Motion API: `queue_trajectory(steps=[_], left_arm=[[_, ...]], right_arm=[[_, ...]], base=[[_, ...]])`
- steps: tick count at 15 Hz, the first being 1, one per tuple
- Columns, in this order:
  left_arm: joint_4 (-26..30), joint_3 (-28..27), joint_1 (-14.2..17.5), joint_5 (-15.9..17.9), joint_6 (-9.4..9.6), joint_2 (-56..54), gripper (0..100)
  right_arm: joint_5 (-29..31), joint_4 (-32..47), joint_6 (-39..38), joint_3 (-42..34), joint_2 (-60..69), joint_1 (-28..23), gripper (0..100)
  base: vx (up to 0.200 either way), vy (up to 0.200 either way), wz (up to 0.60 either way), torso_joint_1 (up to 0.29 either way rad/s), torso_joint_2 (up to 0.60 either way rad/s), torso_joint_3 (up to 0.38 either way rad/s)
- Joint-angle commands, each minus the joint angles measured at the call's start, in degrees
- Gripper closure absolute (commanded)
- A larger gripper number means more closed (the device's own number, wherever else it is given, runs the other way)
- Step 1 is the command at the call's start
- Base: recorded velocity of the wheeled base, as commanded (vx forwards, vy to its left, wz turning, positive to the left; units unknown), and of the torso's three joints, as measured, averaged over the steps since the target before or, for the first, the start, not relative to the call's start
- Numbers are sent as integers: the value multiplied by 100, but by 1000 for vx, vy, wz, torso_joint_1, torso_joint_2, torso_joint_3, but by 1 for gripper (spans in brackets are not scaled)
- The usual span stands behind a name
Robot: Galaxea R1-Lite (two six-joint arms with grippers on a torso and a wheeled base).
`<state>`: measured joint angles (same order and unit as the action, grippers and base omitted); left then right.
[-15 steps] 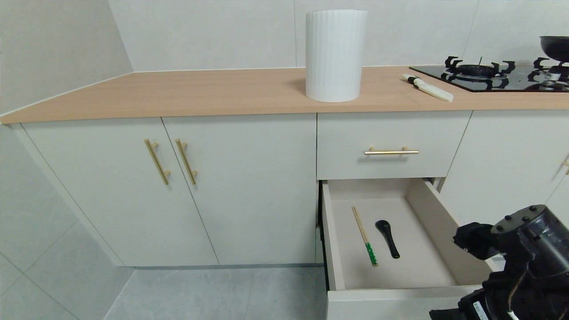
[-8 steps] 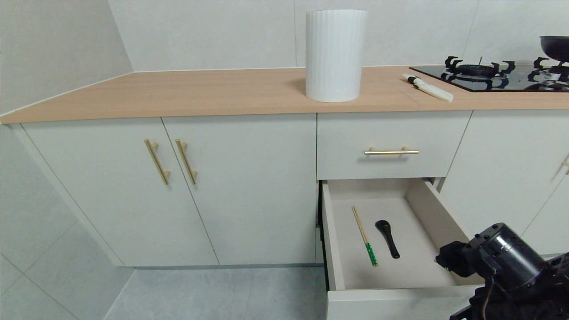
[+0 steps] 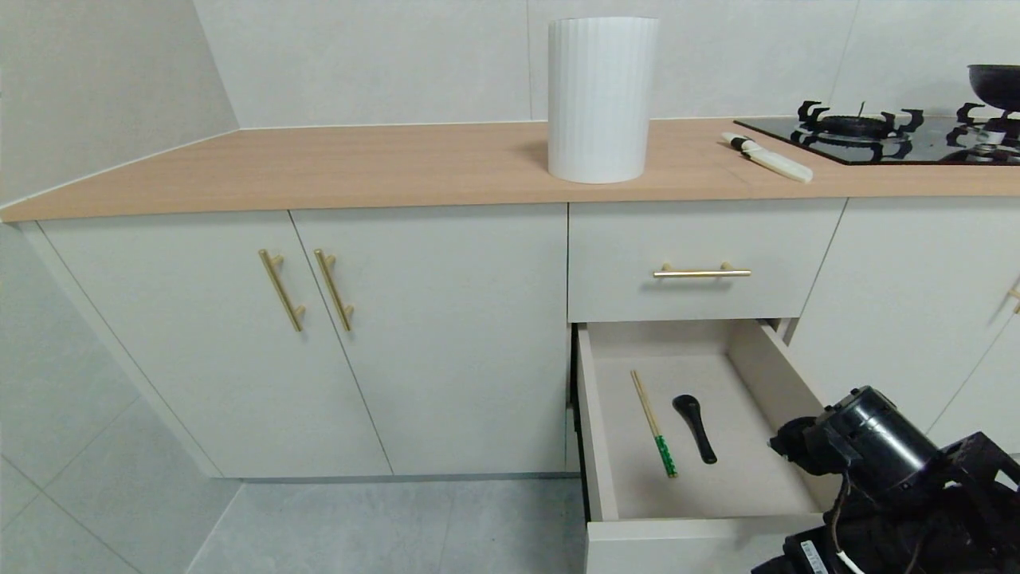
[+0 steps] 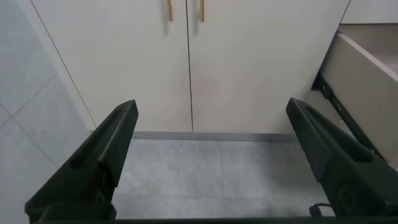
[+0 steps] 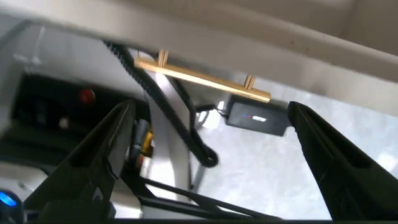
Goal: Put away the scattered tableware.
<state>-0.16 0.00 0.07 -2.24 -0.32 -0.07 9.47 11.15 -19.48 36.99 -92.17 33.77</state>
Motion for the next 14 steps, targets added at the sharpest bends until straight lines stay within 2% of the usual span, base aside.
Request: queue_trajectory(steps=[1,10,14], left_arm=[[-2,0,1,5,-3,7,0],[-2,0,1,-4,-3,7,0],[-2,0,1,-4,-3,7,0]], right_arm=[[11,1,-109,142,-240,-55,0],[195,-324,-346,415,-451,-485,0],[239,-764,-284,441,-758,-494,0]], base=[[0,0,0,0,0,0],[0,0,0,0,0,0],[0,0,0,0,0,0]])
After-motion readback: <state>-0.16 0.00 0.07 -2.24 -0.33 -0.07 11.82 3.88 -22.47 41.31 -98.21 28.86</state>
